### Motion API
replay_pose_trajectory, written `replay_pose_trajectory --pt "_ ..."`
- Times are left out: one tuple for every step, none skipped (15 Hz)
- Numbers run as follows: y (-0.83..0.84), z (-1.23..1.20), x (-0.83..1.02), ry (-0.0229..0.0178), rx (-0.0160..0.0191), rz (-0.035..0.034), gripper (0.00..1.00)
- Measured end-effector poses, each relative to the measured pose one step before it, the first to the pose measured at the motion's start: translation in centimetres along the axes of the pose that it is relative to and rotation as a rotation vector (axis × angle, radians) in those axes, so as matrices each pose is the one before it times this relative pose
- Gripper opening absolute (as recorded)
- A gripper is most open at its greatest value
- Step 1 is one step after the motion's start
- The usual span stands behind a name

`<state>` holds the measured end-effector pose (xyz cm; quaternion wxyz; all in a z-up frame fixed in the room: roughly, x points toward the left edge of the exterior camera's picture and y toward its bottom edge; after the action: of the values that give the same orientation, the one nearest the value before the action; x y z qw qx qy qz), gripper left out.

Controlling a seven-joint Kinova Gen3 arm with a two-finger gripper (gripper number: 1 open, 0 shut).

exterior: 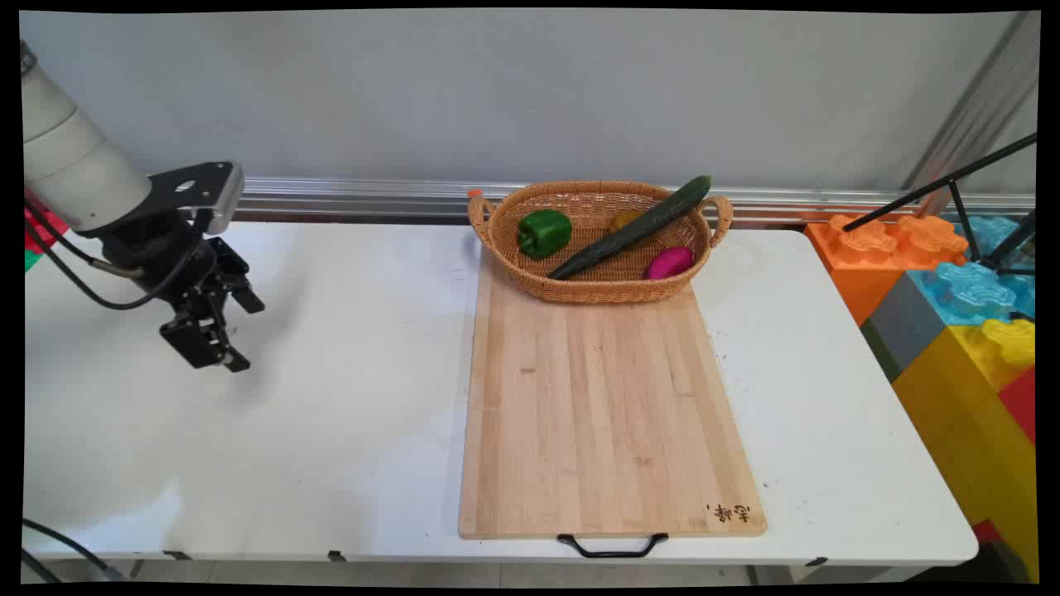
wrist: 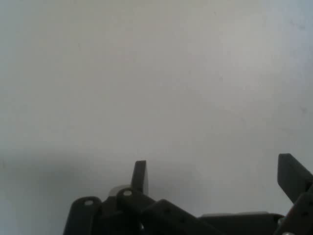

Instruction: Pick up the cucumber from the vegetable basket

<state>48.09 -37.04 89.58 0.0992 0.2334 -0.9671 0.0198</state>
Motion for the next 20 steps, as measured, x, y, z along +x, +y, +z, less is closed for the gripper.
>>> replay_pose_trajectory --pt "-0.085 0.099 0.471 0.00836 0.00666 -0.00233 1.00" --pt "-0.129 0.085 0.606 0.01028 0.00869 -0.00368 1.00" --pt "-0.208 0.093 0.962 0.01380 0.01204 -0.00345 1.00" --pt "-0.291 0.086 1.241 0.01850 0.01511 -0.00619 1.00" --pt "-0.311 0.105 1.400 0.01843 0.01527 -0.00517 1.00" --pt "-0.419 0.192 1.668 0.01733 0.01683 -0.00499 1.00" --pt "-0.463 0.226 1.892 0.01529 0.01854 -0.00278 1.00" --pt "-0.383 0.234 1.688 0.01311 0.01495 -0.00452 1.00" --pt "-0.430 0.302 1.910 0.01509 0.01615 -0.00613 1.00" --pt "-0.370 0.316 1.598 0.01311 0.01280 -0.00608 1.00" --pt "-0.449 0.441 1.844 0.01594 0.01502 -0.00846 1.00" --pt "-0.246 0.260 0.966 0.00934 0.00837 -0.00538 1.00" --pt "-0.387 0.479 1.482 0.01521 0.01348 -0.00956 1.00" --pt "-0.397 0.649 1.630 0.01695 0.01264 -0.01230 1.00" --pt "-0.357 0.833 1.527 0.01647 0.00785 -0.01587 1.00" --pt "-0.265 0.778 1.228 0.01551 0.00678 -0.01480 1.00" --pt "-0.156 0.615 0.778 0.00918 0.00261 -0.00912 1.00" --pt "-0.218 1.037 1.145 0.01540 0.00557 -0.01188 1.00" --pt "-0.137 0.712 0.699 0.00945 0.00325 -0.00746 1.00" --pt "-0.169 1.180 1.002 0.01505 0.00412 -0.01360 1.00"
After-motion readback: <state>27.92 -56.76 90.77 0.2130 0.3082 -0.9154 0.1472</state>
